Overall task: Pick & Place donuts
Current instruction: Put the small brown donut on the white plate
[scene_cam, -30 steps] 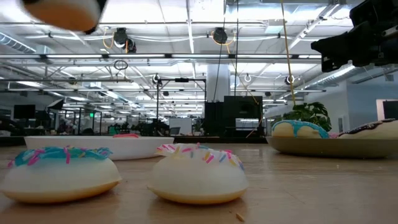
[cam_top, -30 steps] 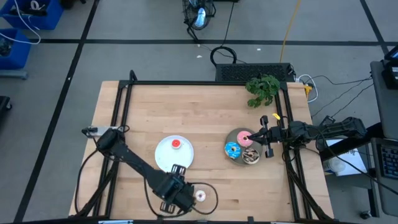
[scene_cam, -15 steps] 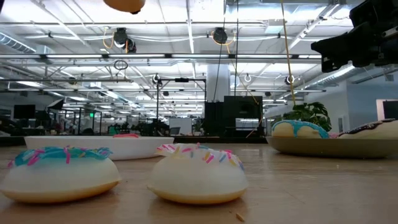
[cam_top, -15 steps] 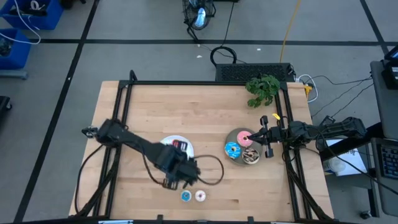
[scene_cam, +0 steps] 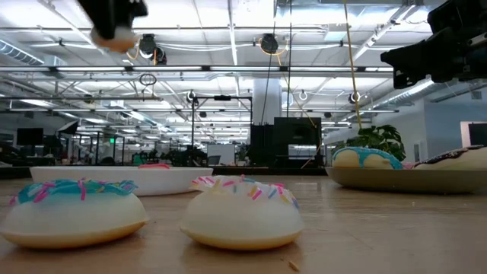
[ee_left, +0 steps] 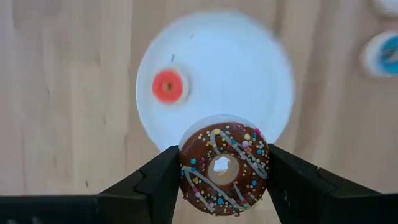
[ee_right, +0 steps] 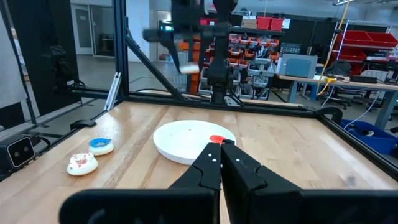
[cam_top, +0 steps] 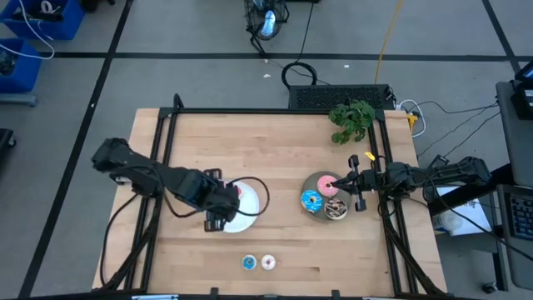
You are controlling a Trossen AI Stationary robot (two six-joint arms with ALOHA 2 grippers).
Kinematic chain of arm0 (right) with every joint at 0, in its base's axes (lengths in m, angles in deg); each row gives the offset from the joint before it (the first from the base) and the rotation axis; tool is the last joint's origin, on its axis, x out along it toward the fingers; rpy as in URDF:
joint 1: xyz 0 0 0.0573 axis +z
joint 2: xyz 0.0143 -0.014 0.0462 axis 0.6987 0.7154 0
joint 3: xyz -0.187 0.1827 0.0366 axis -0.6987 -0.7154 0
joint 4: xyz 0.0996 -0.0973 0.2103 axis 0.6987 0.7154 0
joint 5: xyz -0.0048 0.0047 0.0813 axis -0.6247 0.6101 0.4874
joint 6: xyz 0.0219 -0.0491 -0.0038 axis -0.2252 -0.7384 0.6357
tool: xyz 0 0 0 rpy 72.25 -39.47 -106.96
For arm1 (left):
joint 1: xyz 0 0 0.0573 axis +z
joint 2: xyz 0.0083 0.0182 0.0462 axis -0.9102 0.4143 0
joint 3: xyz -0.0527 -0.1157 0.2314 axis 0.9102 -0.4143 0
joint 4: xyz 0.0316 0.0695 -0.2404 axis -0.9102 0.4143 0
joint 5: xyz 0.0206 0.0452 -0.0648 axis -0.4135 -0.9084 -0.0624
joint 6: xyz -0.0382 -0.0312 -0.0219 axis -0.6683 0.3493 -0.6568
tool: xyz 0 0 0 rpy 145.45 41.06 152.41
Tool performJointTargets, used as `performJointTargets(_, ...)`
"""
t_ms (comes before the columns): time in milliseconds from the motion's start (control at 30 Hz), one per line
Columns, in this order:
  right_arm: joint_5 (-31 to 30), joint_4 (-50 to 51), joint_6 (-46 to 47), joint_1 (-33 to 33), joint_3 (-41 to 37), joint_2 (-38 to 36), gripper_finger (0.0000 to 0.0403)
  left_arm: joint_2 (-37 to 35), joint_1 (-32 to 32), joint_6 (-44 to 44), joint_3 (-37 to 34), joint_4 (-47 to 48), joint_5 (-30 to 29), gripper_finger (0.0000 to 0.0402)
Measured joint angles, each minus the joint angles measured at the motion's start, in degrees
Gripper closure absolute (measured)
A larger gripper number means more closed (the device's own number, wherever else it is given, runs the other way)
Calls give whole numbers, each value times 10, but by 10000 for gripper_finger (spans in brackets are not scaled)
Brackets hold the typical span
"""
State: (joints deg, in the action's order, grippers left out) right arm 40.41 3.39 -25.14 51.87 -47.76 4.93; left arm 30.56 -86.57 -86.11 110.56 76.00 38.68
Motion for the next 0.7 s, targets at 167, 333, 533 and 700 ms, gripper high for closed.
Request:
performJointTargets(167,0,0,0,0,0,0,403,-7,3,-23,-81,-17,26,183)
performJointTargets(333,0,-1,0,0,0,0,403,-6,3,-2,-143,-113,42,183)
performJointTargets(533,0,-1,1,0,0,0,403,-6,14,16,-186,-181,44,183)
performJointTargets(700,0,-1,1,0,0,0,403,-6,29,17,-191,-198,56,183)
